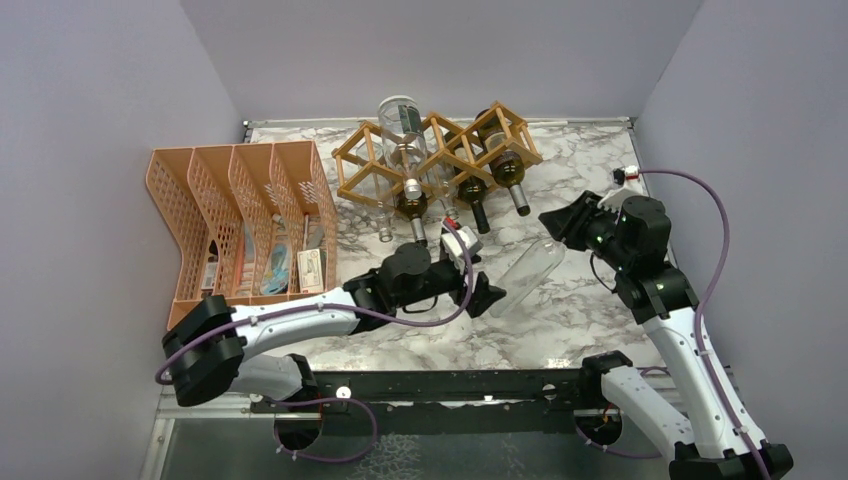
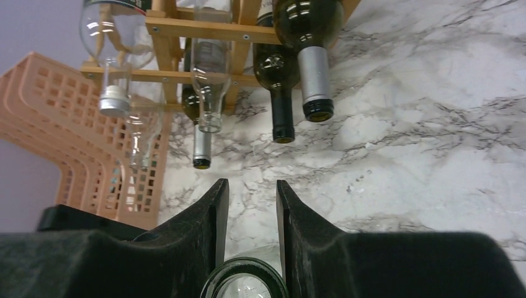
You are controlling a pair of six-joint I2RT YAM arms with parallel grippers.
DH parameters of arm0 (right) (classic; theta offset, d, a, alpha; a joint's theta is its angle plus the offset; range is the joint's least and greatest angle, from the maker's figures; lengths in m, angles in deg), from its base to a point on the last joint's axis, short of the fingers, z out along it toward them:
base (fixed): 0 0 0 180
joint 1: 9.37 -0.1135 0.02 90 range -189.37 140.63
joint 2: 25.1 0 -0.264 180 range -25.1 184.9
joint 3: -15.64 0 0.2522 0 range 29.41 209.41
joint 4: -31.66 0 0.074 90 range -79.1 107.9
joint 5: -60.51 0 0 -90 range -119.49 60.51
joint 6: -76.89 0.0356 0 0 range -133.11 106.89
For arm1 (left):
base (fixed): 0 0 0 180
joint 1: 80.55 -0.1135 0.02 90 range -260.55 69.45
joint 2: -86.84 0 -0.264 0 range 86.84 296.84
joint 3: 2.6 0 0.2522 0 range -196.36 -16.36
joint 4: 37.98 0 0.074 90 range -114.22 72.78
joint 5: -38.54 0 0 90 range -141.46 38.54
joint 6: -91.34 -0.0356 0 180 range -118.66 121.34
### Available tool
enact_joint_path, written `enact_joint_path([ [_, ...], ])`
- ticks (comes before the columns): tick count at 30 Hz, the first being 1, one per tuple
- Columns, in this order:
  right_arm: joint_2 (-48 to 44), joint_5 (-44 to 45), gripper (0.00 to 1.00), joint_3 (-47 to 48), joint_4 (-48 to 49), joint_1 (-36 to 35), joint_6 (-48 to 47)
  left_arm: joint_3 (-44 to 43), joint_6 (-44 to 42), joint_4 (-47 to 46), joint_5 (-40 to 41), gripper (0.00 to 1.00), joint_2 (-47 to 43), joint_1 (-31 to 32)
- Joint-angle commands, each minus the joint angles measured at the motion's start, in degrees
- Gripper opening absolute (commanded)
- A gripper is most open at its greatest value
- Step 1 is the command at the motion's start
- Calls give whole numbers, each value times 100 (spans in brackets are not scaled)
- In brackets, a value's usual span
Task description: Put the wine bottle on the wine rack
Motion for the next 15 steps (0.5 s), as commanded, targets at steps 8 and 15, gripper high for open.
enact_joint_path([
  [8, -103, -523, 1, -126, 937, 7, 1284, -372, -151, -878, 578, 99, 947, 386],
  [15, -80, -759, 1, -114, 938, 4, 1310, -546, -359, -1026, 579, 92, 1280, 388],
])
